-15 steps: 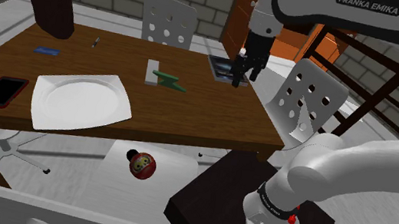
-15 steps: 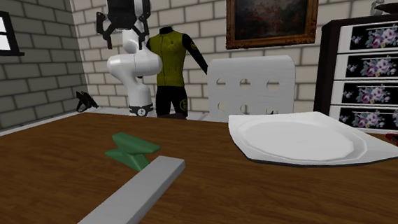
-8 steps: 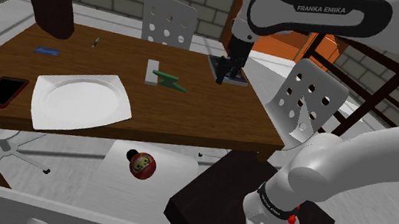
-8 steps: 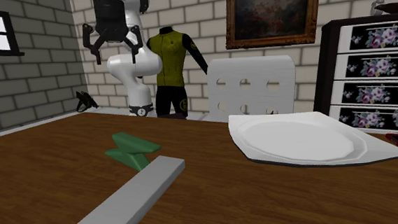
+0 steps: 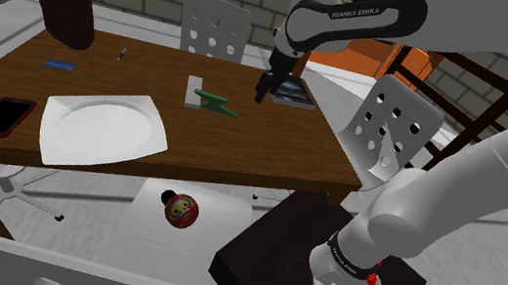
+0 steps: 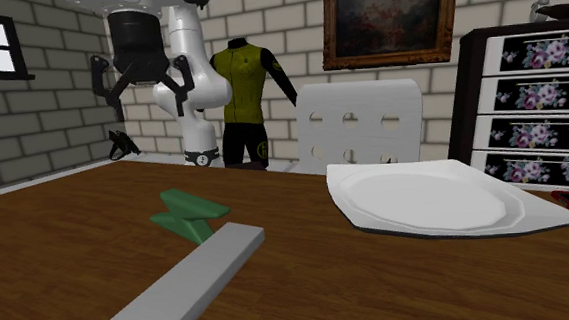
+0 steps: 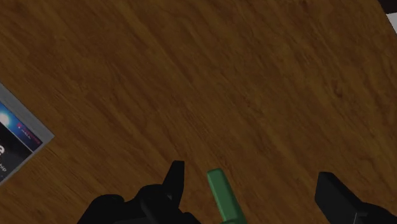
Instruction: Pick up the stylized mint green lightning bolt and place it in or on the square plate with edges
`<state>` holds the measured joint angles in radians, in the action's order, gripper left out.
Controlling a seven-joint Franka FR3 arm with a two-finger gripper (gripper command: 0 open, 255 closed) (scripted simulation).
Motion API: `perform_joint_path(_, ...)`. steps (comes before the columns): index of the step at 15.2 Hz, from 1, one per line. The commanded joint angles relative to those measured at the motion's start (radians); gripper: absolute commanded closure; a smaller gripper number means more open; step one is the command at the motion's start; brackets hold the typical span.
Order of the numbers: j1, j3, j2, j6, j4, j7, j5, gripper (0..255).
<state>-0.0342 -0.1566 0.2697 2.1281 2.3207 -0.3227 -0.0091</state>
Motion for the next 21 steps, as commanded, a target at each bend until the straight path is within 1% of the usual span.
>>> perform_joint_path(1, -0.010, -0.019, -0.075, 0.056, -0.041, -0.069, 0.030, 0)
perform_joint_path(6, -0.027, -0.042, -0.244, 0.149, -0.154, -0.230, 0.127, 0)
perform_joint_path(14, -0.029, -0.037, -0.309, 0.242, -0.125, -0.248, 0.154, 0)
perform_joint_path(21, -0.029, -0.036, -0.309, 0.242, -0.125, -0.248, 0.154, 0)
